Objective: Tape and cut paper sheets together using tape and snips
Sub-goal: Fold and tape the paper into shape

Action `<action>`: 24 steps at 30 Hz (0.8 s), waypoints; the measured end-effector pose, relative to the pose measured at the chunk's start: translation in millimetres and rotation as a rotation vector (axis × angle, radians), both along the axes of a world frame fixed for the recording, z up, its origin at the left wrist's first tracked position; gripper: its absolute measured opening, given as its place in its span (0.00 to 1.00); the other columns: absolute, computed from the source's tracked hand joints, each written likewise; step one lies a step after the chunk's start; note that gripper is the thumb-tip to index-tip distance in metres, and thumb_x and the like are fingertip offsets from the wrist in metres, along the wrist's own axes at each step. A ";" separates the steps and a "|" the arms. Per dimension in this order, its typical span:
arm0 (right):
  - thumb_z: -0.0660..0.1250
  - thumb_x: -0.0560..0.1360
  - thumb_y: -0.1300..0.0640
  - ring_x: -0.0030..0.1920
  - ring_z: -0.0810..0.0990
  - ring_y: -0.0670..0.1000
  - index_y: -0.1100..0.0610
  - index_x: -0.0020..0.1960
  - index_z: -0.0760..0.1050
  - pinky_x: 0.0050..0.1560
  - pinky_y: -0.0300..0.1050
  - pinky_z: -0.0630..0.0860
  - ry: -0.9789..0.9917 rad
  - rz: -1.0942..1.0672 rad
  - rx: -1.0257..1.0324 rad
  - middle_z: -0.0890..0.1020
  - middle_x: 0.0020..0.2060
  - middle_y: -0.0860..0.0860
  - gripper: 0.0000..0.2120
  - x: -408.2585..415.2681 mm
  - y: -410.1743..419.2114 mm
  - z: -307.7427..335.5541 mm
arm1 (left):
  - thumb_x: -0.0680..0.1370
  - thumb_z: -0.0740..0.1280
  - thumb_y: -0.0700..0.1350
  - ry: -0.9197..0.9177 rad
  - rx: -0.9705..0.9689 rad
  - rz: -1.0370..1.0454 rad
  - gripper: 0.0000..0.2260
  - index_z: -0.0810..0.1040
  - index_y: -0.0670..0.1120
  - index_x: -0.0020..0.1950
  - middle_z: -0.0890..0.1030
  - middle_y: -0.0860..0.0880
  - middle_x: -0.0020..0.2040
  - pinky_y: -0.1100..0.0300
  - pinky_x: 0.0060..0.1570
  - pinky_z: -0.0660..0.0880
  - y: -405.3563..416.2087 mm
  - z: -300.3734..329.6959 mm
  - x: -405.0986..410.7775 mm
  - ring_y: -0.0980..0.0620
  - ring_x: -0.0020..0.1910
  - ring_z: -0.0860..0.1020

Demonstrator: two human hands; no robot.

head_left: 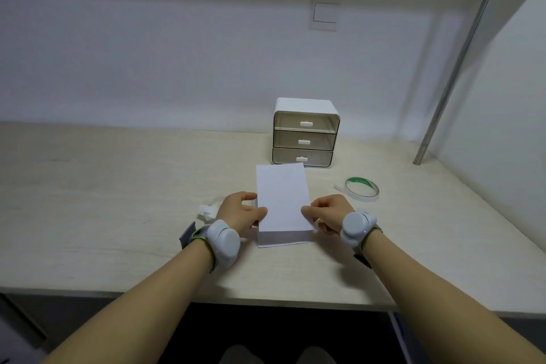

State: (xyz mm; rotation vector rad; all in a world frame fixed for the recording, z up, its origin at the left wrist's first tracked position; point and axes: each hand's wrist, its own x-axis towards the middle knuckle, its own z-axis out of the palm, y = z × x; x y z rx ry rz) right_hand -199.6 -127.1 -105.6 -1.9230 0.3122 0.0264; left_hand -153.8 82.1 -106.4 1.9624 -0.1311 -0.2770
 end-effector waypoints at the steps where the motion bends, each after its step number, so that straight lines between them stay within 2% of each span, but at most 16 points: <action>1: 0.70 0.69 0.61 0.19 0.68 0.47 0.59 0.29 0.73 0.23 0.34 0.61 0.006 0.006 -0.035 0.72 0.22 0.52 0.12 -0.2 0.3 -0.4 | 0.74 0.69 0.39 0.002 0.012 0.010 0.23 0.71 0.41 0.68 0.84 0.43 0.41 0.67 0.32 0.76 0.9 -0.8 -0.9 0.54 0.33 0.81; 4: 0.72 0.70 0.59 0.18 0.70 0.44 0.60 0.29 0.75 0.21 0.31 0.64 0.009 0.015 -0.088 0.75 0.20 0.49 0.12 -0.9 3.0 0.1 | 0.73 0.70 0.39 0.018 0.011 0.044 0.21 0.73 0.43 0.65 0.84 0.47 0.38 0.60 0.37 0.80 3.7 -4.2 -3.2 0.51 0.36 0.83; 6: 0.72 0.70 0.58 0.17 0.68 0.42 0.61 0.30 0.76 0.21 0.32 0.64 0.023 0.010 -0.091 0.76 0.22 0.51 0.12 -0.4 3.5 -0.8 | 0.72 0.71 0.40 0.018 0.030 0.066 0.20 0.75 0.45 0.63 0.85 0.46 0.39 0.53 0.47 0.82 4.8 -7.1 -3.5 0.47 0.40 0.84; 8: 0.71 0.71 0.58 0.16 0.67 0.43 0.62 0.32 0.77 0.20 0.32 0.63 0.039 0.003 -0.081 0.76 0.24 0.54 0.11 -0.7 4.1 -2.2 | 0.68 0.71 0.44 0.015 0.071 0.070 0.21 0.77 0.46 0.61 0.86 0.47 0.40 0.49 0.53 0.80 6.0 -8.5 -4.0 0.46 0.43 0.84; 11: 0.71 0.71 0.61 0.19 0.68 0.45 0.64 0.35 0.78 0.20 0.33 0.63 0.043 -0.002 -0.073 0.76 0.26 0.55 0.08 -1.4 4.3 -4.0 | 0.62 0.69 0.47 0.028 0.081 0.065 0.26 0.77 0.45 0.60 0.86 0.46 0.39 0.48 0.55 0.79 6.3 -11.7 -3.7 0.45 0.45 0.84; 19: 0.68 0.71 0.67 0.16 0.67 0.45 0.62 0.33 0.77 0.18 0.31 0.61 0.058 -0.024 -0.031 0.76 0.27 0.56 0.08 -1.5 4.9 -6.7 | 0.69 0.72 0.42 0.014 0.081 0.132 0.21 0.74 0.46 0.61 0.84 0.49 0.39 0.48 0.57 0.77 6.3 -13.9 -9.0 0.46 0.47 0.84; 24: 0.68 0.70 0.66 0.19 0.67 0.48 0.62 0.32 0.78 0.19 0.32 0.62 0.053 -0.017 -0.054 0.76 0.29 0.57 0.08 -1.5 2.8 -8.7 | 0.70 0.73 0.41 0.004 0.103 0.144 0.22 0.73 0.46 0.62 0.83 0.48 0.41 0.48 0.57 0.77 6.0 -14.7 -11.6 0.45 0.48 0.83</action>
